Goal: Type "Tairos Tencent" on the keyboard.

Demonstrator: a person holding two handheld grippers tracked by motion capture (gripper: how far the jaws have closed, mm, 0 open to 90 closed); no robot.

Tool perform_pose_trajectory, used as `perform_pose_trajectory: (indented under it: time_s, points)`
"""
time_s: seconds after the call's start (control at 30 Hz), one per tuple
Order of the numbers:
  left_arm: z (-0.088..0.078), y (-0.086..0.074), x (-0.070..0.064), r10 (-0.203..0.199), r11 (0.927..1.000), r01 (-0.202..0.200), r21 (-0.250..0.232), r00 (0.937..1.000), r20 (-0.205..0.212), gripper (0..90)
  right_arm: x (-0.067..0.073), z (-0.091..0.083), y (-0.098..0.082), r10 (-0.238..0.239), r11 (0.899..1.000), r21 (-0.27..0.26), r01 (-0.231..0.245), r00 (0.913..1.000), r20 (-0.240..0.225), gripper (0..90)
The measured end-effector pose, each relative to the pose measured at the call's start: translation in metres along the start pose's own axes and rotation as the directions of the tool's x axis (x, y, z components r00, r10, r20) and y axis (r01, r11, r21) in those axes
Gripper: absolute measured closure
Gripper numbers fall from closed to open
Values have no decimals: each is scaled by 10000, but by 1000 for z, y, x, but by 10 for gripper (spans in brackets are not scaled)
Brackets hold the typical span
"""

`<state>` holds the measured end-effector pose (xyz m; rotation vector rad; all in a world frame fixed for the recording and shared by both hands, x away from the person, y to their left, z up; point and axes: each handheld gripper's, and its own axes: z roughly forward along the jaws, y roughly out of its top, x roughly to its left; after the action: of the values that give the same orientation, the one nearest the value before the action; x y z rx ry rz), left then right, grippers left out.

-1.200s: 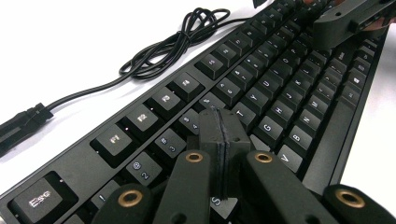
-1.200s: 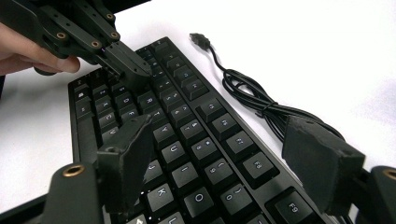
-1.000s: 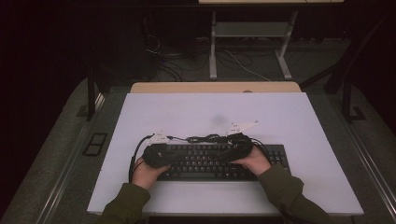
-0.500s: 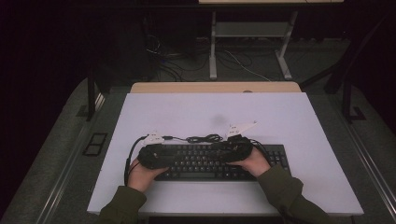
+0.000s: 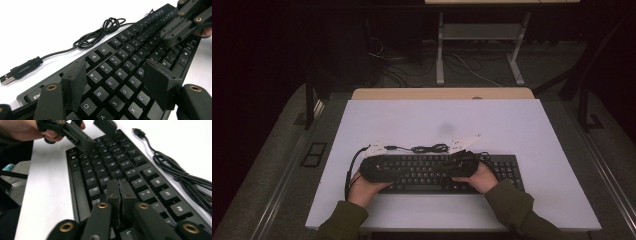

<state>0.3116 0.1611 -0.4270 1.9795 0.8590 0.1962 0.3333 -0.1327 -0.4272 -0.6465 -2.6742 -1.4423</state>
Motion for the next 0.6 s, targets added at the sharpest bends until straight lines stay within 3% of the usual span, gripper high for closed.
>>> perform_pose_trajectory:
  time_s: [0.6]
  points:
    - [2,-1,-1,16,10000,-16,5,10000,22,282,15,18,-2,-346,9967,726,366,9990,-274,892]
